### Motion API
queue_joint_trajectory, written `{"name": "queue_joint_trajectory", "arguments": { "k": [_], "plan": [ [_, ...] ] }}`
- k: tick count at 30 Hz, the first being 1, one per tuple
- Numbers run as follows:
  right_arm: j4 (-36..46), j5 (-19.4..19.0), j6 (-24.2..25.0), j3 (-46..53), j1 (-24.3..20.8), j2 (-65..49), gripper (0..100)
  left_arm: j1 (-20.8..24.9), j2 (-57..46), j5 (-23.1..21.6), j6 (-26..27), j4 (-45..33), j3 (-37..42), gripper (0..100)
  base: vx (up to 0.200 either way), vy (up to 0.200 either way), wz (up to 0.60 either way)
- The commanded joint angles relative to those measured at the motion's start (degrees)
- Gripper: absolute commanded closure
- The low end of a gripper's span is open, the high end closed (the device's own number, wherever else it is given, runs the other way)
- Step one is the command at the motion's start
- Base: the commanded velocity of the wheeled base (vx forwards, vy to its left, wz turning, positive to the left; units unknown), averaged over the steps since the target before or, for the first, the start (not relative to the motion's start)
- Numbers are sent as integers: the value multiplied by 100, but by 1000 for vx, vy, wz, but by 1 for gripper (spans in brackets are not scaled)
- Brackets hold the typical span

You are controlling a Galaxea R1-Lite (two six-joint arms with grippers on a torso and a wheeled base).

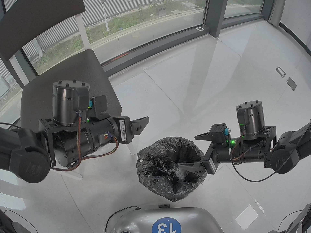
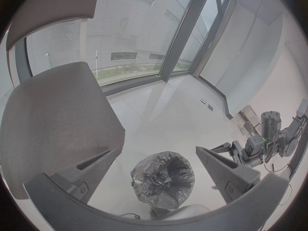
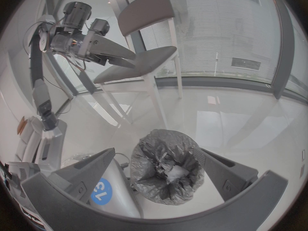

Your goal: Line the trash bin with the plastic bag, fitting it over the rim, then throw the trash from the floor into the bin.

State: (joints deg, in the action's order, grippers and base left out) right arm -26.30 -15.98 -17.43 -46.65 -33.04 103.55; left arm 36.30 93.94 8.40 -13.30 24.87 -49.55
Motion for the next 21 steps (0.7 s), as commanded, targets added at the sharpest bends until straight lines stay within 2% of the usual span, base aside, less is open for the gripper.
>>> {"name": "queue_joint_trajectory", "arguments": {
  "k": [1, 4, 7, 11, 14, 18, 20, 21],
  "plan": [
    [19, 394, 12, 113, 219, -230, 0, -124, -271, 4, 91, -44, 25, 0, 0, 0, 0],
    [10, 921, 126, 209, 579, -405, 0, -440, -623, 4, 557, -228, 16, 0, 0, 0, 0],
    [2, 1422, 205, 411, 1010, -713, 0, -879, -1106, 57, 1172, -755, 25, 0, 0, 0, 0],
    [2, 1923, 205, 930, 1528, -1390, 0, -1161, -1818, 215, 1462, -1441, 78, 0, 0, 0, 0],
    [46, 2310, 205, 1352, 1845, -1996, 0, -1029, -2363, 777, 1541, -1810, 139, 0, 0, 0, 0],
    [89, 2750, 188, 1941, 2460, -3121, 0, -651, -3215, 1902, 1585, -2557, 104, 0, 0, 0, 0],
    [256, 2855, 188, 2134, 2671, -3596, 0, -537, -3576, 2227, 1638, -2909, 51, 0, 0, 0, 0],
    [256, 2855, 188, 2134, 2671, -3596, 0, -537, -3576, 2227, 1638, -2909, 51, 0, 0, 0, 0]
  ]
}}
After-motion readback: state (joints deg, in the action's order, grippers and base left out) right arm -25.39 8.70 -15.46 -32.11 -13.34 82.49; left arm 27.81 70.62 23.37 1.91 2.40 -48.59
